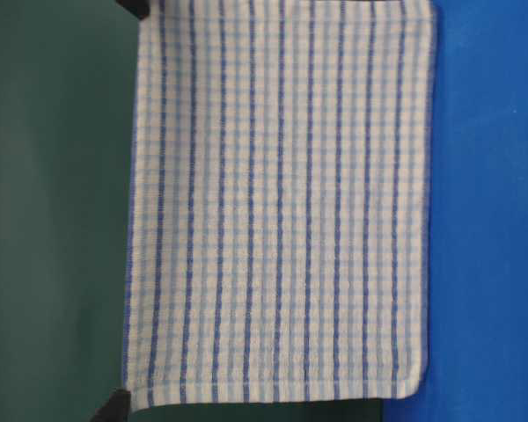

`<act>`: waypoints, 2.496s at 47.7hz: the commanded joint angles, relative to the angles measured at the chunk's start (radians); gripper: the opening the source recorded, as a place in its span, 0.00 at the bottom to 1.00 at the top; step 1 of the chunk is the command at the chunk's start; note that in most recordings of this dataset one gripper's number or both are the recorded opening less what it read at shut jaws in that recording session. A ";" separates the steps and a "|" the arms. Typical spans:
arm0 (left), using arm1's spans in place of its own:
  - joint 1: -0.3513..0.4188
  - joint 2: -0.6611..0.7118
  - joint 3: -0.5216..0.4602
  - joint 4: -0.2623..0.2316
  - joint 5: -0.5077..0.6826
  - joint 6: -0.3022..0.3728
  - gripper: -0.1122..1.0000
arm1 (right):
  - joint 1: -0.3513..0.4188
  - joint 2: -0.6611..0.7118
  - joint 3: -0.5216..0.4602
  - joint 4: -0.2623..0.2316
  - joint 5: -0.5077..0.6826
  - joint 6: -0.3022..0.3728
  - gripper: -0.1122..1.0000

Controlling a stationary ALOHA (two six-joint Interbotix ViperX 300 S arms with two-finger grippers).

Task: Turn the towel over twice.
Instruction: 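Lift the far corners with both grippers and pull them back, raising the towel, then swing the held edge forward and lay it down at the near side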

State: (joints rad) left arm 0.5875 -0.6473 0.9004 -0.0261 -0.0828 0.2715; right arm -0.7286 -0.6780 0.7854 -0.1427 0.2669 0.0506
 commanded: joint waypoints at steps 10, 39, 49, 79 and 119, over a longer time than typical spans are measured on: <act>0.003 -0.012 -0.020 0.000 0.012 0.003 0.13 | 0.003 -0.025 -0.023 -0.011 0.035 0.006 0.15; -0.304 0.106 0.038 -0.002 0.353 -0.098 0.13 | 0.414 -0.041 0.212 0.049 0.135 0.354 0.15; -0.437 0.227 0.120 -0.008 0.258 -0.167 0.13 | 0.557 0.040 0.319 0.049 0.075 0.518 0.15; -0.831 0.468 0.164 -0.008 0.044 -0.566 0.13 | 0.934 0.376 0.307 0.049 -0.129 0.755 0.15; -0.873 0.497 0.141 -0.008 0.032 -0.597 0.24 | 0.986 0.411 0.259 0.046 -0.127 0.756 0.21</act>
State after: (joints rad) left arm -0.2823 -0.1396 1.0600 -0.0322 -0.0476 -0.3237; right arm 0.2516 -0.2592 1.0692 -0.0936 0.1411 0.8069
